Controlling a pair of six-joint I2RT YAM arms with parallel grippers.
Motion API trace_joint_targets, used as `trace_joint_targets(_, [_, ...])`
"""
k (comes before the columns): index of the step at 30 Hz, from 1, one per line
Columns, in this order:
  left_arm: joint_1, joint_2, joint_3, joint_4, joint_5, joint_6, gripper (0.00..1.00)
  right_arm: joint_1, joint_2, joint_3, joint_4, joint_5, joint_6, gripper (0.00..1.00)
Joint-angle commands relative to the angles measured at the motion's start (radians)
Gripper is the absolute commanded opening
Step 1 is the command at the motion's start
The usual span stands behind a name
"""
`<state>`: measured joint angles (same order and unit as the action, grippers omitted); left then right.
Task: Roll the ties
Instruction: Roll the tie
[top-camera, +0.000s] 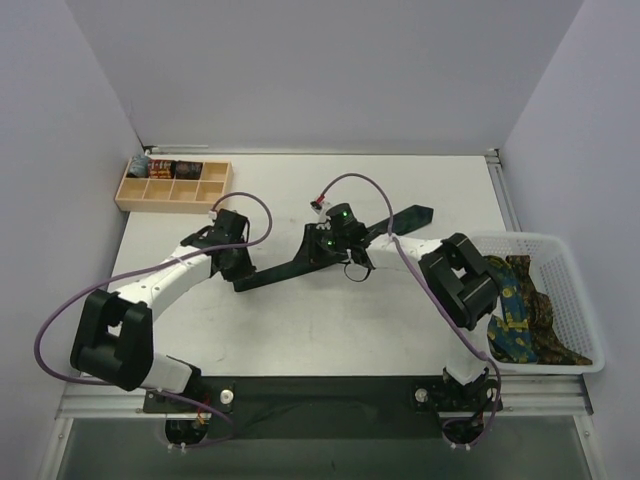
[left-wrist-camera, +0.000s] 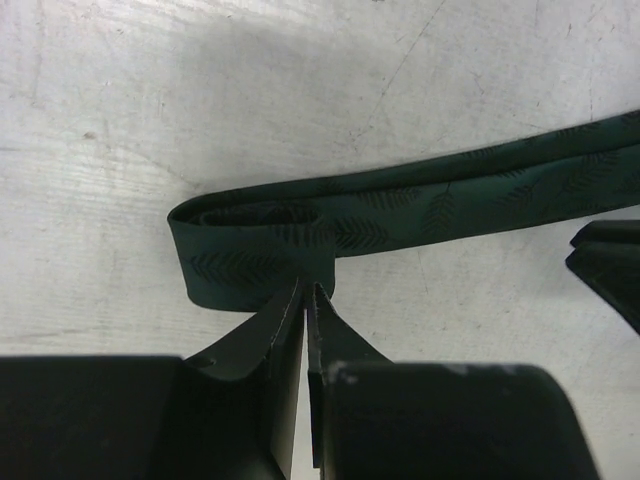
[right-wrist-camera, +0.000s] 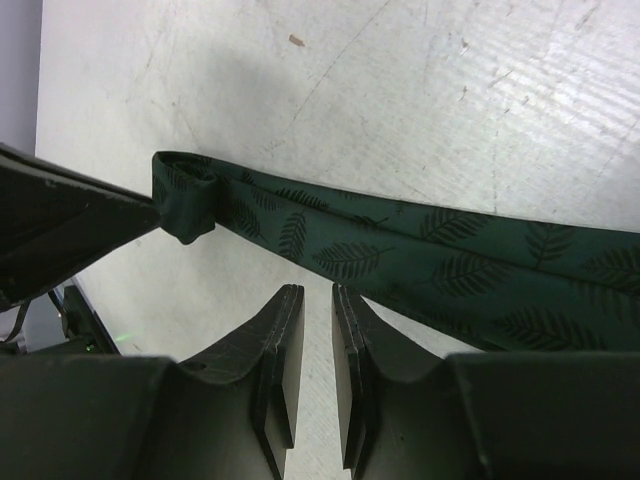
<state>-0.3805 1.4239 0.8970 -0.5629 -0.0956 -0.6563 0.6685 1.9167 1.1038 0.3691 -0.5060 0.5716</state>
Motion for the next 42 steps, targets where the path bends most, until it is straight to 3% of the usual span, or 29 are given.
trace_joint_targets(1, [0.008, 0.021, -0.009, 0.103, 0.016, -0.017, 0.16, 0.017, -0.054, 0.027, -0.021, -0.029, -0.018, 0.19])
trace_joint_targets(17, [0.006, 0.147, -0.021, 0.173, 0.071, -0.066, 0.16, 0.032, -0.048, 0.028, -0.012, -0.046, -0.009, 0.19])
trace_joint_targets(21, [0.008, 0.043, -0.006, 0.149, 0.068, -0.075, 0.22, 0.048, -0.035, 0.073, -0.022, -0.062, -0.004, 0.21])
trace_joint_targets(24, [0.02, -0.031, 0.003, 0.126, 0.069, -0.075, 0.32, 0.063, -0.006, 0.1, -0.021, -0.068, 0.008, 0.28])
trace_joint_targets(27, [0.049, -0.089, 0.0, 0.097, 0.076, -0.069, 0.42, 0.082, 0.034, 0.145, -0.019, -0.074, 0.024, 0.29])
trace_joint_targets(31, [0.149, -0.138, -0.058, 0.074, 0.094, -0.042, 0.51, 0.098, 0.09, 0.205, -0.021, -0.077, 0.04, 0.34])
trace_joint_targets(35, [0.227, -0.175, -0.134, 0.096, 0.161, -0.028, 0.68, 0.112, 0.14, 0.261, -0.027, -0.089, 0.06, 0.36])
trace_joint_targets(42, [0.269, -0.112, -0.191, 0.152, 0.269, -0.026, 0.7, 0.131, 0.209, 0.298, -0.024, -0.103, 0.083, 0.36])
